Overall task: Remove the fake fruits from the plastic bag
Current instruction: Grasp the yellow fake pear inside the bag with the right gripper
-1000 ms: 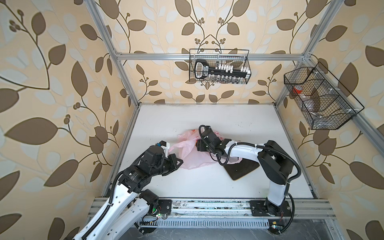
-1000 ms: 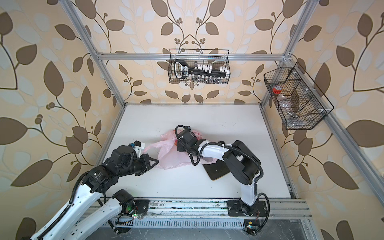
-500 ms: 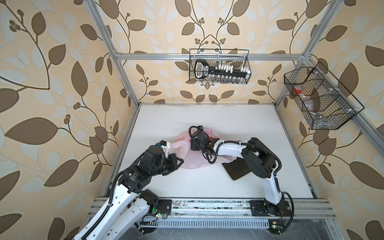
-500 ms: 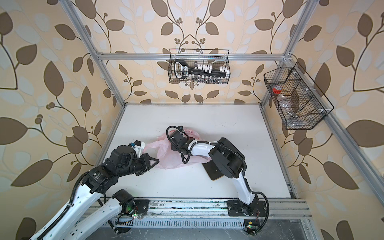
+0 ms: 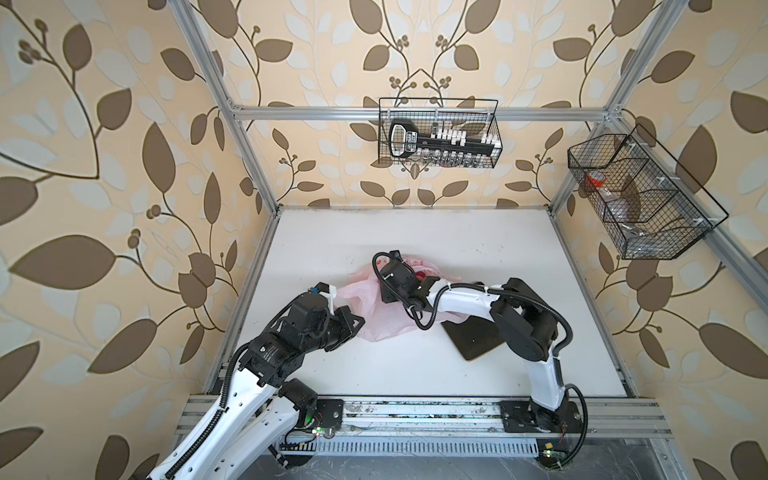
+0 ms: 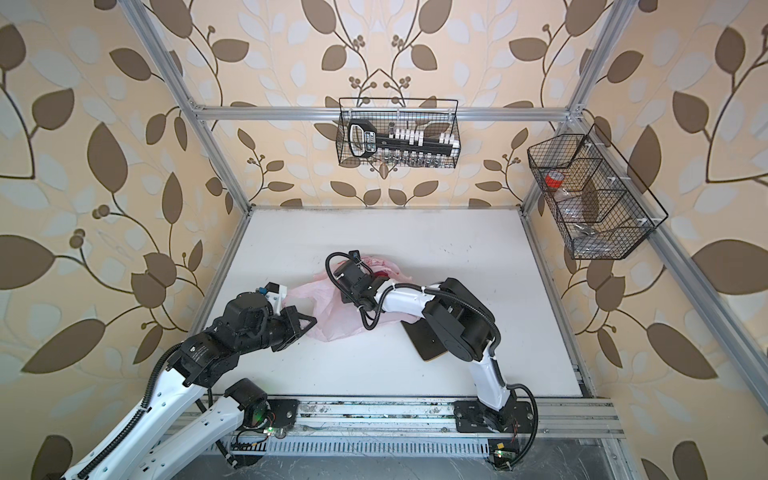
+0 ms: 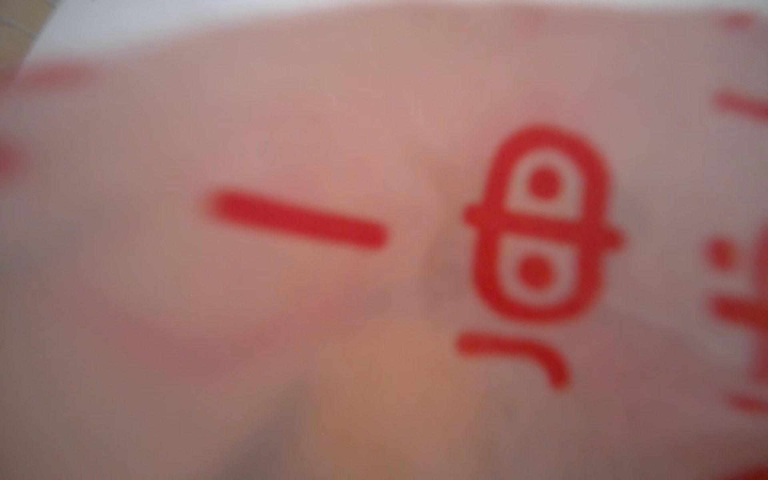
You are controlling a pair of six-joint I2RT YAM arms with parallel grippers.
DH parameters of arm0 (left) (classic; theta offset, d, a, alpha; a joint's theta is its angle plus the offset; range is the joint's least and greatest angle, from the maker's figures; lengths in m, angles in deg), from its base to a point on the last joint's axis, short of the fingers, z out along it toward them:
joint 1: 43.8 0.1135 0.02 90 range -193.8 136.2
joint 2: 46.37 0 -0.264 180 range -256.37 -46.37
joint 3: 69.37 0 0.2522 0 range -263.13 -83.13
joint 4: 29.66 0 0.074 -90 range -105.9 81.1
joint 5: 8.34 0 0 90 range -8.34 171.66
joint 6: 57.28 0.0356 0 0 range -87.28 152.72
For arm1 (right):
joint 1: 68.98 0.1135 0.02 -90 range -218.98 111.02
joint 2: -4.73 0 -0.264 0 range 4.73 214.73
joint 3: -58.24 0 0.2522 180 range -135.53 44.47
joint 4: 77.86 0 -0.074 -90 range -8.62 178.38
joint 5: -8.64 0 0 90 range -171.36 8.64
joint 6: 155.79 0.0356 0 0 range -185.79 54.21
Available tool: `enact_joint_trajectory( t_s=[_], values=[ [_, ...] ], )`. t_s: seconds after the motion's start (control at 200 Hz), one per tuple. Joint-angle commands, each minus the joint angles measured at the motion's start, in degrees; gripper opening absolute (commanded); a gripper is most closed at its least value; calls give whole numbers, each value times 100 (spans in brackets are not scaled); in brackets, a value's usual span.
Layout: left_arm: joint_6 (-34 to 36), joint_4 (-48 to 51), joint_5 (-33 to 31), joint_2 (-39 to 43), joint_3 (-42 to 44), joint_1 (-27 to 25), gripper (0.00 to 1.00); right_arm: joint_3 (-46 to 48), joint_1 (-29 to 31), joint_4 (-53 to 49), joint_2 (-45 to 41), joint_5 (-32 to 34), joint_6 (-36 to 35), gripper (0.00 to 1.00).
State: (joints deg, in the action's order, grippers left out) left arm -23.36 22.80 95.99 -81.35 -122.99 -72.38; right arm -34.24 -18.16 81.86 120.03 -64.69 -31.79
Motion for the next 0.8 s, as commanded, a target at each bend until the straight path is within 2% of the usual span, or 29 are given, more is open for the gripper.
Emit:
enact_joint_trajectory(
  t_s=[0.0, 0.305, 0.585, 0.795],
  values=[
    [-200, -268, -300, 35, 105, -69, 0, 297, 145, 168, -669, -287, -131, 45],
    [-308, -475, -439, -96, 125, -68, 0, 1112, 260, 121, -1785, -844, -95, 45],
    [-372, -558, -520, -122, 157, -69, 0, 1679, 322, -503, -3205, -1126, -227, 43],
    [-413, -607, -470, -193, 202, -67, 0, 1489, 330, -1406, -4410, -1082, -98, 43]
  ],
)
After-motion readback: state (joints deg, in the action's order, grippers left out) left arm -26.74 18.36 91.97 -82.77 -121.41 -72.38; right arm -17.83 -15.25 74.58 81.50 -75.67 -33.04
